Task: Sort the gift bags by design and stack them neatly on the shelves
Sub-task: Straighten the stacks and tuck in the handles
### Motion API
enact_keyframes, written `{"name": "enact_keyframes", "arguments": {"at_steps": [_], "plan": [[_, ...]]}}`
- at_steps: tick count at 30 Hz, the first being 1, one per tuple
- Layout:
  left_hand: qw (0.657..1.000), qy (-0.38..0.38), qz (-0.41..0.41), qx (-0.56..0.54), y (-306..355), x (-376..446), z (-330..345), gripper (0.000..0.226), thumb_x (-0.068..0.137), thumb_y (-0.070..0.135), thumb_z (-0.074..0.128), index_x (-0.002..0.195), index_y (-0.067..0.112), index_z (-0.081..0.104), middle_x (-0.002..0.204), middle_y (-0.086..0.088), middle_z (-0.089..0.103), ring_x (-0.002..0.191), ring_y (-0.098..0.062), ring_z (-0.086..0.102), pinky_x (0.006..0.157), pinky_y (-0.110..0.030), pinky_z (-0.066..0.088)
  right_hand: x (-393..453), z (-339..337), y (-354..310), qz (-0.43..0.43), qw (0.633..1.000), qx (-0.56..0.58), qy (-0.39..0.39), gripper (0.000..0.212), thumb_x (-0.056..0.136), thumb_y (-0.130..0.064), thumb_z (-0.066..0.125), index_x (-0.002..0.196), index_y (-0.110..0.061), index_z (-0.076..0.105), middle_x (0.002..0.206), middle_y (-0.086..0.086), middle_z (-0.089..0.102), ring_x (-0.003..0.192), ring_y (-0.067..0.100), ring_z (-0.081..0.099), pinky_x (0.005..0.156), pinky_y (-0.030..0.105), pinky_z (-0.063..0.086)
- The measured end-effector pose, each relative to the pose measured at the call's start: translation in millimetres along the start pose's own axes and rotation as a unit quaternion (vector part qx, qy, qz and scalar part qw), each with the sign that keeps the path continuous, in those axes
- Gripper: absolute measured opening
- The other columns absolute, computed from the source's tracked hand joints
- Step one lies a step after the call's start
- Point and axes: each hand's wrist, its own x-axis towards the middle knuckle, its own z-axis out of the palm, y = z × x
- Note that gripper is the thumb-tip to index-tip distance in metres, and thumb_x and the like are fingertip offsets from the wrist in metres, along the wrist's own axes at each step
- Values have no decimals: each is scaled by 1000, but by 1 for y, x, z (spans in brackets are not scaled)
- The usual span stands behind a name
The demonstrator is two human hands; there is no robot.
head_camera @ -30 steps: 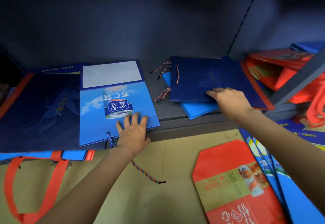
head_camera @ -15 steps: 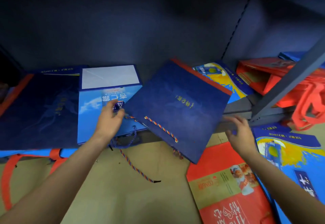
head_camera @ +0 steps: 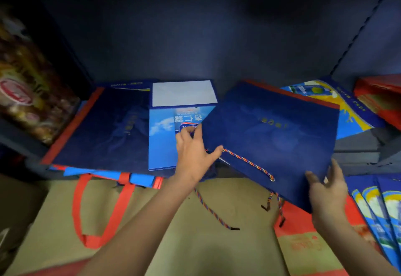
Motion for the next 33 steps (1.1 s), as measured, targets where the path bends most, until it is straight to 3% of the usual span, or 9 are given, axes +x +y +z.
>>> {"name": "enact_keyframes", "arguments": {"at_steps": [3, 7, 13, 18, 21, 24, 27, 29, 33], "plan": [[993, 85, -68, -41, -41, -16, -27, 78, 74, 48, 68, 137, 11, 44, 123, -17, 41, 115, -30, 33, 101, -34, 30, -8, 42, -22, -55, 995, -60, -63, 56, 88, 5, 53, 140, -9, 36, 131, 5, 49, 118, 20, 51, 105, 37, 38], [973, 178, -144, -17, -95, -25, -80, 86, 70, 57, 53, 135, 2, 45, 124, -24, 43, 115, -37, 37, 100, -39, 30, -21, 124, -57, -75, 981, -49, -174, 53, 87, 2, 55, 137, -11, 40, 116, -1, 52, 109, 17, 54, 103, 33, 40], [948, 137, -259, 125, -138, -29, -115, 59, 86, 21, 61, 139, 4, 41, 149, -24, 24, 137, -40, 18, 109, -50, 15, -32, 192, -74, 17, 914, -178, -365, 52, 89, -5, 56, 137, -12, 38, 131, 4, 45, 103, 20, 51, 81, 22, 47], [988, 37, -93, 121, -99, -18, -77, 54, 89, 26, 54, 139, 12, 41, 152, -13, 25, 142, -29, 13, 112, -44, 11, 8, 137, -55, -59, 910, -333, -241, 46, 88, -17, 61, 130, -12, 46, 136, 15, 34, 122, 33, 42, 97, 34, 36], [981, -91, 30, 167, -62, -11, -46, 62, 87, 46, 41, 143, 21, 34, 155, -4, 18, 144, -23, 6, 114, -39, 7, 40, 86, -43, 10, 921, -372, -119, 49, 86, -24, 63, 130, -10, 45, 138, 19, 30, 127, 38, 31, 100, 39, 32], [940, -196, 98, 260, -35, -5, -18, 67, 90, 52, 47, 147, 28, 22, 156, 0, 7, 144, -23, -2, 115, -42, 3, 62, 51, -19, 160, 951, -264, 20, 59, 80, -26, 69, 128, -7, 40, 139, 22, 31, 123, 40, 38, 97, 43, 36], [914, -226, 118, 315, -22, 0, -1, 74, 88, 51, 52, 148, 27, 15, 155, -1, 6, 143, -27, 2, 115, -45, 5, 69, 51, 5, 256, 965, -35, 38, 62, 68, -24, 80, 114, -10, 39, 131, 19, 45, 108, 38, 57, 83, 46, 52], [907, -225, 115, 336, -21, 3, 5, 74, 89, 45, 53, 148, 28, 11, 155, -2, 6, 142, -29, 6, 114, -45, 9, 73, 62, 12, 284, 957, 15, 53, 66, 67, -15, 81, 116, -13, 37, 130, 20, 46, 104, 38, 59, 78, 46, 55], [902, -228, 117, 348, -21, 6, 4, 70, 92, 37, 52, 148, 32, 11, 155, -1, 8, 141, -29, 11, 113, -42, 14, 73, 79, -3, 270, 949, 153, 62, 49, 77, 12, 63, 106, -14, 34, 121, 14, 48, 93, 29, 60, 45, 23, 53]]}}
